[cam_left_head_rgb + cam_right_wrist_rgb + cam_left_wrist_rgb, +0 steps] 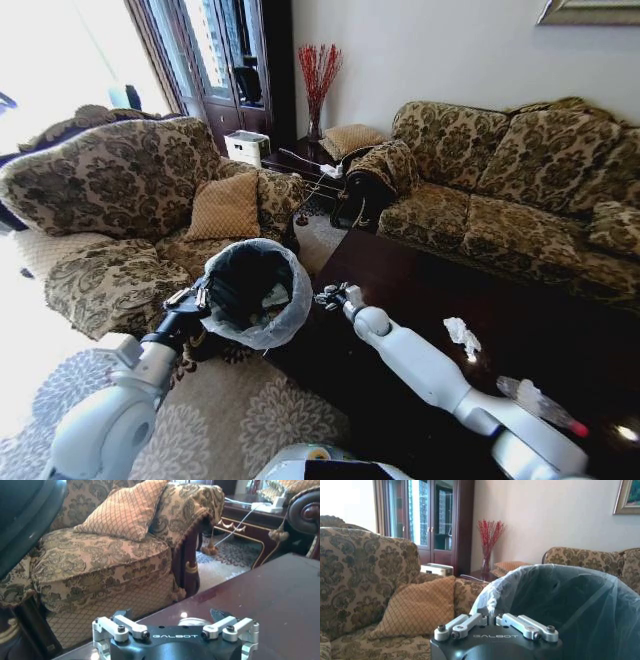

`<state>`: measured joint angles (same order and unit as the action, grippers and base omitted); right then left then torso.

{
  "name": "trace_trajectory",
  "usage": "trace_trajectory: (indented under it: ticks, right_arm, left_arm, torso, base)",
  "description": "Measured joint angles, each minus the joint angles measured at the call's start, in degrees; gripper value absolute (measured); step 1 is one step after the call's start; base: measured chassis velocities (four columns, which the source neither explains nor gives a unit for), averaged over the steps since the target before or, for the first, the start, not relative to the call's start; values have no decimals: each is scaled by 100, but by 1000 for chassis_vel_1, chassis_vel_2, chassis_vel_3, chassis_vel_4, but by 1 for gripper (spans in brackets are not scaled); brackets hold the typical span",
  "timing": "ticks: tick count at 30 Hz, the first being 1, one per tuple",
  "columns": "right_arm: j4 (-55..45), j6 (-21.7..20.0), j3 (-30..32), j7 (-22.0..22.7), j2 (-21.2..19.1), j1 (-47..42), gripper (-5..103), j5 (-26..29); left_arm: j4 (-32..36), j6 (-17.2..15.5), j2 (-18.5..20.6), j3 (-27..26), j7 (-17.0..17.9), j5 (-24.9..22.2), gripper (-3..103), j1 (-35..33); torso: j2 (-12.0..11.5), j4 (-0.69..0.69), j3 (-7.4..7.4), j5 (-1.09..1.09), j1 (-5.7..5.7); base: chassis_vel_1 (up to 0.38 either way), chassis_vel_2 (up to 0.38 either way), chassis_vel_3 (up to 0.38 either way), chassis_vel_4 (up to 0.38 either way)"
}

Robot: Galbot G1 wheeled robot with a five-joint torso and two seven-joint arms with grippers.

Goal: Move to the front of the table and place the trash on the table into the trash bin.

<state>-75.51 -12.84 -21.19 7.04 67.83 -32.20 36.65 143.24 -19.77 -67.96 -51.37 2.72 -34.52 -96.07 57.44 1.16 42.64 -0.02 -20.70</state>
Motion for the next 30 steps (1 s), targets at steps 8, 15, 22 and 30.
trace_trajectory:
  ticks: [8, 15, 22, 30]
  right_arm:
    - [200, -170, -38, 610, 252, -3, 100, -11]
    - [232, -430, -21, 1004, 299, -8, 100, -10]
    - [249, -485, 14, 1028, 278, -65, 100, 75]
    - [261, -508, 53, 911, 274, -101, 77, 184]
  left_arm:
    - [0, 12, 16, -35, 2, -12, 3, -5]
    - [0, 14, 34, -28, 2, -27, 3, 29]
    - [0, 26, 42, -19, -16, -30, 3, 30]
    - [0, 37, 66, -27, -19, -34, 3, 34]
  torso:
    - [1, 0, -1, -1, 1]
    - [0, 1, 1, -1, -2]
    - [0, 1, 0, -1, 0]
    - [0, 1, 0, 0, 0]
  base:
    - [0, 0, 0, 0]
    - [0, 0, 0, 0]
    - [0, 0, 0, 0]
    - [0, 0, 0, 0]
